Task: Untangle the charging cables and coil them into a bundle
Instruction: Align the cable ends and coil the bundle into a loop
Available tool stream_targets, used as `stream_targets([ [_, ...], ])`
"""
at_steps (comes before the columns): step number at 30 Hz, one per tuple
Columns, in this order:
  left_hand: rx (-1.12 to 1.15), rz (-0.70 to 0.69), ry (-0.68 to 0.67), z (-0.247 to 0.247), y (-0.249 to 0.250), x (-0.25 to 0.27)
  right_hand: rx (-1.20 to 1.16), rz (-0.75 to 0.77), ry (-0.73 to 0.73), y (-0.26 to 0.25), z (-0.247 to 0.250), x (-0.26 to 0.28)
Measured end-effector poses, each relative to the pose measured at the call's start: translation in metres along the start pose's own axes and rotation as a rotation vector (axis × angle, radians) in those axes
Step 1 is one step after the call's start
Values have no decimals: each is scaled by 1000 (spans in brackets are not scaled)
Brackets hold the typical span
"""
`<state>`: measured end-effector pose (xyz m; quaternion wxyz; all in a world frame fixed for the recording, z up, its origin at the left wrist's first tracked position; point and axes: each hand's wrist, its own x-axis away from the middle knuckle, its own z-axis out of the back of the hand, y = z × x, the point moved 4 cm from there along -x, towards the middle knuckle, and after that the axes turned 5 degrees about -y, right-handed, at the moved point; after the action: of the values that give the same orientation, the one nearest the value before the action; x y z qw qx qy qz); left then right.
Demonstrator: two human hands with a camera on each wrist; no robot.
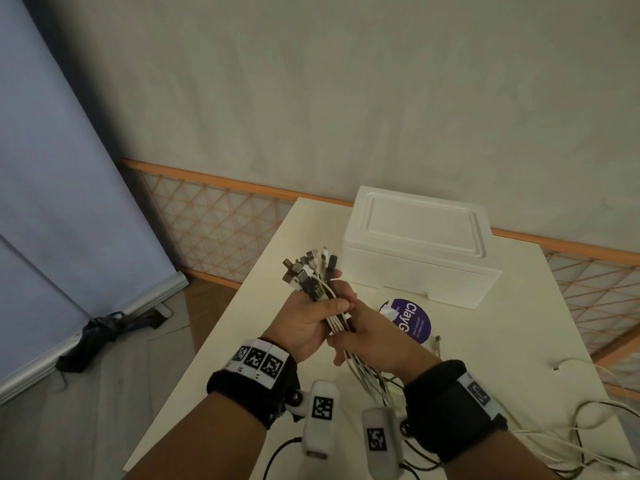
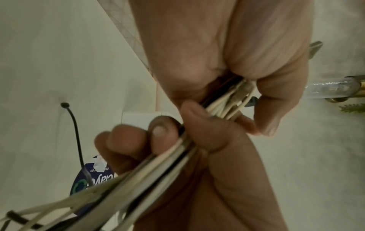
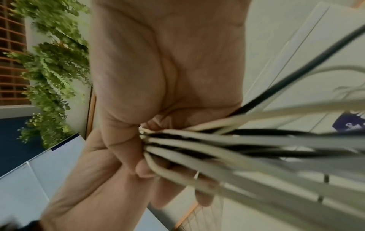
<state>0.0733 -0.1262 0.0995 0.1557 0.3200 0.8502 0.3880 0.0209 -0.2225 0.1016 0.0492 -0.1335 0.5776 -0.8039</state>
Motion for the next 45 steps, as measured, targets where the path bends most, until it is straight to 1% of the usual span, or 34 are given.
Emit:
stream_targets([
  [2,37,8,34,-3,1,1,30,-4,22,1,0,1],
  [3,47,22,67,-5,1,1,85,-12,66,0,-1,3],
  [4,44,33,106,-4,-1,1,183,5,161,-2,0,5],
  [5,48,42,142,-3,-2,0,314,70,298,-9,2,8],
  [6,71,33,168,-2,-2,-1,453,187,428,-18,3,12],
  [7,105,32,191,-2,-2,-1,563,324,511,-27,2,15],
  [8,135,34,203,0,-4,-1,624,408,530,-34,-1,16],
  [9,173,50,199,-1,-5,-1,652,424,520,-37,-3,15],
  [12,272,87,178,-3,-9,-2,594,289,543,-37,-4,11],
  [13,289,87,177,-1,-10,-3,605,251,541,-37,-4,10],
  [15,285,80,185,0,-10,-2,642,200,491,-37,-6,7],
  [17,260,82,191,3,-10,-2,601,165,435,-37,-6,5],
  [20,210,51,169,6,-11,-1,367,105,388,-39,6,4],
  [23,70,15,125,7,-10,0,206,125,412,-46,19,-1],
  [24,26,11,89,4,-10,1,204,137,401,-50,20,-5],
  [27,-12,-29,-32,-2,-12,-1,223,174,358,-58,18,-15],
  [29,-20,-26,-118,-3,-11,-1,181,191,323,-63,17,-16],
  [30,-18,-14,-133,-4,-10,0,175,205,301,-66,18,-16],
  [32,-9,14,-143,-3,-8,1,234,252,292,-73,19,-15],
  [35,-20,25,-159,-1,-9,2,392,352,373,-82,21,-16],
  [37,-41,36,-136,-1,-9,4,486,417,385,-85,24,-19],
  [38,-65,42,-119,0,-9,5,545,449,356,-85,25,-21],
  [40,-138,47,-94,-1,-8,7,627,483,221,-84,23,-25],
  [42,-219,34,-52,-3,-3,7,623,458,102,-84,20,-26],
  [43,-260,37,-27,-3,-3,7,594,437,73,-83,18,-27],
  [45,-298,57,3,-4,-1,6,540,428,83,-81,14,-28],
])
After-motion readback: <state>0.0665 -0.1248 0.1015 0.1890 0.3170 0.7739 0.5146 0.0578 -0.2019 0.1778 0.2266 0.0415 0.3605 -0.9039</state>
